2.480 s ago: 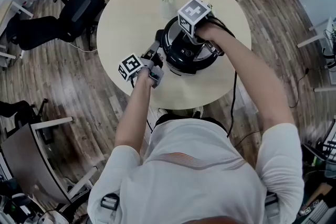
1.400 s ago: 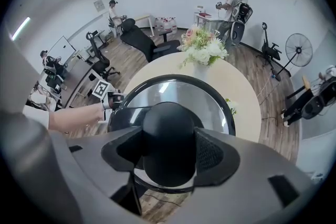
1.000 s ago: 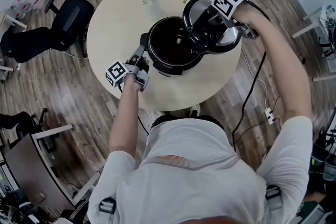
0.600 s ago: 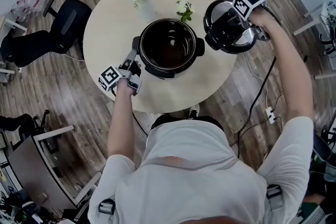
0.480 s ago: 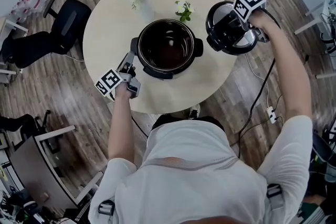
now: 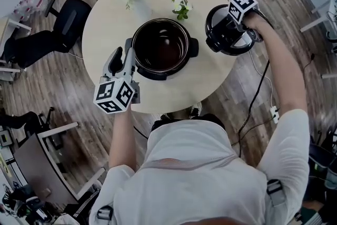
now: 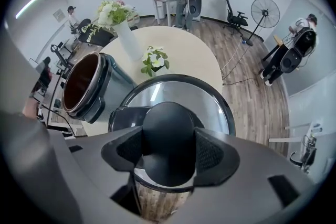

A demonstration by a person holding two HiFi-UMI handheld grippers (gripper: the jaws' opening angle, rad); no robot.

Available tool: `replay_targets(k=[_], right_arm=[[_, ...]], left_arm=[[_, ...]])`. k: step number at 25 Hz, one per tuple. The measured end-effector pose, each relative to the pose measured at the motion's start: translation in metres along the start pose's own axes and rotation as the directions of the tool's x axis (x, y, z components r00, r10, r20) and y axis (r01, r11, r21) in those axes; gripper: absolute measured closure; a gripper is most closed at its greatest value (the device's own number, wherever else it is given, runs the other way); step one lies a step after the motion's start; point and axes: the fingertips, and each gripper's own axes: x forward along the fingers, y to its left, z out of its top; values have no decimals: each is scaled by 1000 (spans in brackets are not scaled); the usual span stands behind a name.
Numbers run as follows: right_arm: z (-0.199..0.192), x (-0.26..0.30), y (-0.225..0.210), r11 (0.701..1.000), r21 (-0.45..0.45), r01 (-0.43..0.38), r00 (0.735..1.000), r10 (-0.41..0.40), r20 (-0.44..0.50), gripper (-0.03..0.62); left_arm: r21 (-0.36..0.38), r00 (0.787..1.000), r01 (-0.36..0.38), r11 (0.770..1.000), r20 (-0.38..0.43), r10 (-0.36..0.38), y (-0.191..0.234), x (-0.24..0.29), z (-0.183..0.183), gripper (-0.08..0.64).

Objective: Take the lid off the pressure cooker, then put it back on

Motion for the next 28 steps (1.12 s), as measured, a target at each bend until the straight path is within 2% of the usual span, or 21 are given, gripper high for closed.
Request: replay_targets(k=[5, 9, 13, 17, 21, 28], right_arm=[[-8, 26, -8, 1000, 6, -11, 1000, 11, -7, 311], [-13, 54, -11, 1000, 14, -20, 1000, 20, -8, 311], [-20, 85, -14, 1000, 3, -12, 1000, 12, -16, 311], [-29, 116, -7, 999, -18, -31, 999, 31, -29, 311], [-33, 137, 2, 998, -35, -51, 998, 49, -41, 310], [-35, 157, 10, 996, -83, -23, 999, 20, -44, 310]], left_arm=[[81, 996, 87, 993, 27, -89, -72, 30, 27, 413], [141, 990, 135, 981, 30, -141, -120, 55, 35, 474], [166, 983, 174, 971, 26, -181, -154, 73, 33, 533], [195, 980, 190, 962, 18, -197, -171, 81, 26, 550], [183, 981, 189, 965, 5, -193, -175, 87, 20, 555], [172, 982, 185, 968, 3, -188, -176, 94, 18, 555]])
